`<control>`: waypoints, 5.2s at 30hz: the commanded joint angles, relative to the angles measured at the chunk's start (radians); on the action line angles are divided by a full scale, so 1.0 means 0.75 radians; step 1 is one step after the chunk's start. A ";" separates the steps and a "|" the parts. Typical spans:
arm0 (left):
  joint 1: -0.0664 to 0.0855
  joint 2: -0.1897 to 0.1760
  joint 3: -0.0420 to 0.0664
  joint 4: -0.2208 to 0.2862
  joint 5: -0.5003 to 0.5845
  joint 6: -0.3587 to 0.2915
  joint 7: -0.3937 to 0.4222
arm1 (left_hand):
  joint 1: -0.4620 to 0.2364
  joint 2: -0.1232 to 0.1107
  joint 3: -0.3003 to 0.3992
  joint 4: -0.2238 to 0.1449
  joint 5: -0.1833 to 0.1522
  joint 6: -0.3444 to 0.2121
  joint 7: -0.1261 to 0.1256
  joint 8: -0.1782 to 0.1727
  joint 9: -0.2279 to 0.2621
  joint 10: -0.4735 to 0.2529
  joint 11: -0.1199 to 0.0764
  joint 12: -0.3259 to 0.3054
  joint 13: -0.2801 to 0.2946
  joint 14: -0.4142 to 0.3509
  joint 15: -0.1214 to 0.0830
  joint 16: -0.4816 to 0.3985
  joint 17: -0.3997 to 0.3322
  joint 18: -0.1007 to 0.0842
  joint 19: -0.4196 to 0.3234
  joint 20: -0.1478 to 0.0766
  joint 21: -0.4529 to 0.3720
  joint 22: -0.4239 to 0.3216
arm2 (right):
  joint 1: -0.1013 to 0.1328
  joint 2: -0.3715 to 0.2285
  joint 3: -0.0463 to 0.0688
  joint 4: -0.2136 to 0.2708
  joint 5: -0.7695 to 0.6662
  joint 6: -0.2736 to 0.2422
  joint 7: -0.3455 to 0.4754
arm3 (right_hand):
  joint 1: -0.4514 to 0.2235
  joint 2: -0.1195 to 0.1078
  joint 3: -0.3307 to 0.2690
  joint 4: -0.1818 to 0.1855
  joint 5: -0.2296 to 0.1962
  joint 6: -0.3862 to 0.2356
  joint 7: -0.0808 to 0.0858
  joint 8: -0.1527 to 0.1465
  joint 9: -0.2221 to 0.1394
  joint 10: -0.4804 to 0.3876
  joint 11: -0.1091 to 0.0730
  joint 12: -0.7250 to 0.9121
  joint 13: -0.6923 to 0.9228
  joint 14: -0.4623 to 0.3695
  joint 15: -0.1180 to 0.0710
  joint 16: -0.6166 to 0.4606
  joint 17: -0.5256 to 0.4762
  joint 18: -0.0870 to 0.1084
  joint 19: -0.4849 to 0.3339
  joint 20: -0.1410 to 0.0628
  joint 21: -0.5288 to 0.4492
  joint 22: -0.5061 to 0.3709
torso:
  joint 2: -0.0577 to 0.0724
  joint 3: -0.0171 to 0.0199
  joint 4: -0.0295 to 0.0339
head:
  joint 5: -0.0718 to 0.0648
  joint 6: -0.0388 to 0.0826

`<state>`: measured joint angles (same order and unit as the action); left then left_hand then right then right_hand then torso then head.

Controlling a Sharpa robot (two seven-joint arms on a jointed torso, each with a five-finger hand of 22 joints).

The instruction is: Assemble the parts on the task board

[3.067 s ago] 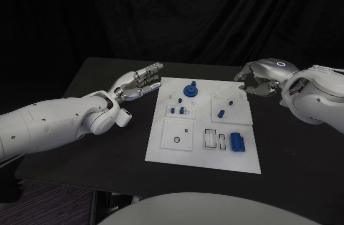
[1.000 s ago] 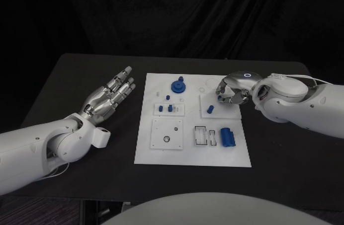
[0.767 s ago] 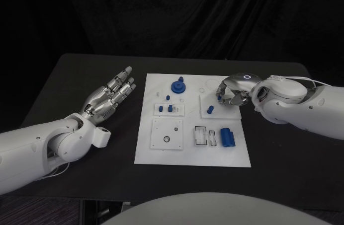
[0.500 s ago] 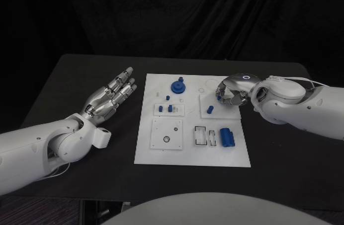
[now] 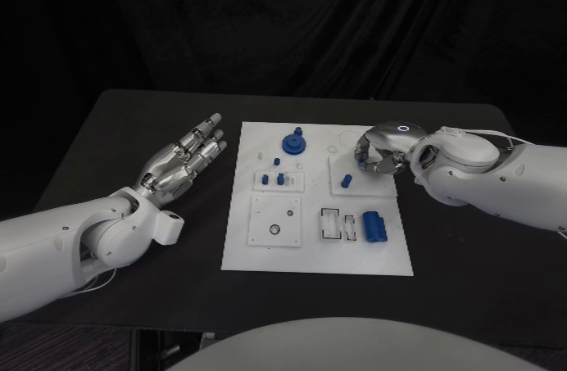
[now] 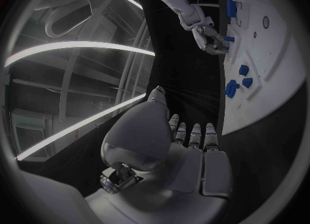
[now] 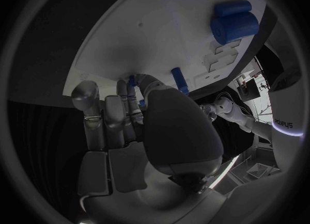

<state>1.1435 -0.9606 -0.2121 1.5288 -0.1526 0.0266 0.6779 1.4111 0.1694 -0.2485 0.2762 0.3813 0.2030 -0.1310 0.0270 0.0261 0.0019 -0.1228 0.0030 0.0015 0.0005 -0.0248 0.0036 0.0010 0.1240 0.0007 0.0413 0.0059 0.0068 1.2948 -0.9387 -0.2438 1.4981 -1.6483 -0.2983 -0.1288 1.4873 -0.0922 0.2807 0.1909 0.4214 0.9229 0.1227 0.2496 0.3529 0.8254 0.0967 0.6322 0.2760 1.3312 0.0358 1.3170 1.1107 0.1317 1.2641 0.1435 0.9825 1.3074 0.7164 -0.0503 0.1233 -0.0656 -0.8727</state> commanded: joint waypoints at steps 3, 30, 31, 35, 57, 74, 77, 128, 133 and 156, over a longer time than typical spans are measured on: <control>-0.006 0.003 0.001 -0.003 -0.001 0.027 0.119 | 0.019 0.002 -0.001 -0.013 0.018 -0.003 0.011 -0.002 0.000 0.004 0.004 -0.002 0.000 -0.001 0.010 -0.005 -0.001 0.021 0.000 0.015 -0.005 0.003 | -0.015 0.009 -0.005 -0.008 -0.003 -0.004 0.016 | 0.017 0.004 0.003 -0.017 0.003 0.006 0.009 0.039 0.029 0.013 -0.007 0.017 0.010 -0.004 -0.018 -0.009 -0.008 -0.017 -0.004 -0.017 0.002 0.143 | 0.001 0.0003 -0.0002 | -0.001 0.000; -0.036 0.008 0.001 -0.028 -0.001 0.040 0.086 | 0.051 0.014 0.006 -0.039 0.072 0.015 0.060 0.000 0.002 0.002 0.008 -0.003 -0.001 -0.001 0.021 -0.005 -0.001 0.021 0.001 0.027 -0.004 0.007 | -0.005 -0.008 -0.005 0.023 -0.003 -0.096 0.011 | 0.083 0.021 0.039 -0.100 -0.003 0.004 0.026 0.162 0.115 0.072 -0.024 0.042 0.028 -0.023 -0.035 -0.035 -0.049 -0.014 -0.015 -0.037 -0.003 0.141 | 0.000 -0.0002 -0.0005 | -0.004 0.000; -0.036 0.009 0.001 -0.029 -0.001 0.041 0.084 | 0.051 0.014 0.006 -0.039 0.072 0.015 0.060 0.000 0.002 0.002 0.008 -0.003 -0.001 -0.001 0.021 -0.005 -0.001 0.021 0.001 0.027 -0.004 0.007 | 0.003 -0.009 -0.005 0.027 -0.003 -0.099 0.010 | 0.083 0.021 0.039 -0.100 -0.004 0.004 0.026 0.162 0.115 0.072 -0.024 0.042 0.028 -0.023 -0.035 -0.036 -0.050 -0.014 -0.015 -0.037 -0.003 0.141 | 0.000 -0.0003 -0.0011 | -0.003 0.000; -0.036 0.011 0.001 -0.032 -0.001 0.042 0.080 | 0.052 0.015 0.006 -0.040 0.074 0.013 0.061 0.000 0.002 0.002 0.009 -0.003 -0.001 -0.001 0.022 -0.005 -0.001 0.022 0.001 0.028 -0.004 0.007 | 0.027 -0.010 -0.005 0.037 -0.003 -0.103 0.006 | 0.081 0.021 0.038 -0.100 -0.008 0.003 0.027 0.164 0.116 0.072 -0.023 0.041 0.028 -0.024 -0.035 -0.037 -0.053 -0.014 -0.016 -0.037 -0.004 0.141 | -0.001 -0.0006 -0.0012 | -0.003 0.000; -0.036 0.031 0.001 -0.039 -0.001 0.062 0.062 | 0.063 0.028 0.012 -0.058 0.089 -0.002 0.096 -0.001 0.001 0.003 0.038 -0.002 0.000 -0.001 0.025 -0.005 -0.001 0.031 0.003 0.043 -0.003 0.010 | 0.158 0.024 -0.005 0.256 -0.003 -0.051 0.017 | 0.089 0.009 0.045 -0.109 -0.026 -0.026 0.031 0.164 0.119 0.067 -0.019 0.029 0.024 -0.038 -0.033 -0.056 -0.076 -0.011 -0.032 -0.036 -0.022 0.136 | -0.002 -0.0020 -0.0019 | 0.042 0.000; -0.039 0.049 0.001 -0.050 -0.001 0.084 0.054 | 0.065 0.037 0.015 -0.063 0.092 -0.006 0.121 -0.001 0.001 0.003 0.061 -0.002 0.000 -0.001 0.015 -0.005 -0.001 0.041 0.002 0.042 -0.003 0.009 | -0.021 0.203 -0.004 0.260 -0.017 0.036 0.067 | 0.104 0.001 0.056 -0.124 -0.037 -0.050 0.040 0.156 0.114 0.060 -0.011 0.024 0.025 -0.035 -0.028 -0.053 -0.072 -0.007 -0.047 -0.034 -0.038 0.131 | -0.003 -0.0022 -0.0006 | 0.108 0.000; -0.040 0.051 0.001 -0.050 -0.001 0.086 0.053 | 0.065 0.037 0.015 -0.063 0.092 -0.005 0.122 -0.001 0.001 0.004 0.063 -0.002 0.000 -0.001 0.014 -0.005 -0.001 0.042 0.002 0.042 -0.003 0.009 | -0.044 0.222 -0.004 0.246 -0.017 0.030 0.072 | 0.104 0.000 0.058 -0.126 -0.038 -0.058 0.042 0.152 0.112 0.057 -0.009 0.022 0.025 -0.035 -0.026 -0.052 -0.070 -0.007 -0.049 -0.033 -0.039 0.130 | -0.004 -0.0016 -0.0015 | 0.112 0.000; -0.058 0.058 0.001 -0.067 0.000 0.123 0.023 | 0.067 0.045 0.018 -0.070 0.097 0.018 0.146 0.003 0.004 0.003 0.086 -0.002 0.000 -0.001 0.013 -0.005 -0.001 0.051 0.003 0.048 -0.003 0.010 | -0.099 0.255 -0.004 0.256 -0.056 0.033 0.064 | 0.094 -0.009 0.057 -0.123 -0.049 -0.072 0.046 0.145 0.107 0.055 -0.005 0.020 0.025 -0.038 -0.022 -0.052 -0.074 -0.008 -0.049 -0.029 -0.032 0.131 | -0.004 -0.0025 -0.0010 | 0.135 0.000; -0.059 0.059 0.001 -0.069 0.000 0.126 0.019 | 0.067 0.045 0.018 -0.070 0.097 0.018 0.146 0.003 0.004 0.003 0.086 -0.002 0.000 -0.001 0.013 -0.005 -0.001 0.051 0.003 0.048 -0.003 0.010 | -0.105 0.254 -0.004 0.260 -0.056 0.040 0.062 | 0.093 -0.009 0.057 -0.123 -0.052 -0.072 0.046 0.145 0.106 0.055 -0.005 0.019 0.025 -0.039 -0.021 -0.053 -0.076 -0.008 -0.051 -0.028 -0.035 0.130 | -0.004 -0.0025 0.0002 | 0.133 0.000; -0.061 0.062 0.001 -0.073 0.000 0.129 0.006 | 0.070 0.054 0.024 -0.074 0.111 0.019 0.139 0.003 0.004 0.001 0.078 -0.003 -0.001 -0.001 0.018 -0.005 -0.001 0.051 0.003 0.052 -0.003 0.009 | -0.117 0.235 -0.005 0.265 -0.056 0.062 0.037 | 0.095 -0.010 0.062 -0.124 -0.059 -0.078 0.047 0.141 0.103 0.050 -0.003 0.015 0.025 -0.049 -0.020 -0.062 -0.090 -0.003 -0.064 -0.027 -0.054 0.124 | -0.005 -0.0028 -0.0013 | 0.130 0.000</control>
<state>1.0992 -0.9158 -0.2120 1.4718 -0.1537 0.1119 0.6740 1.4634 0.1985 -0.2324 0.2259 0.4618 0.2183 -0.0213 0.0270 0.0277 0.0080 -0.0632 0.0031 0.0018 0.0004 -0.0108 0.0036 0.0009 0.1548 0.0043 0.0720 0.0060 0.0141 1.2103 -0.7613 -0.2464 1.6962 -1.6846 -0.2744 -0.0831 1.5552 -0.0952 0.3267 0.1008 0.3816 0.8712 0.1563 0.3590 0.4318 0.8612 0.0931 0.6437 0.2933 1.3007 0.0198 1.2735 1.0442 0.1323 1.2258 0.1235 0.9468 1.3076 0.7126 -0.0526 0.1222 0.0317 -0.8727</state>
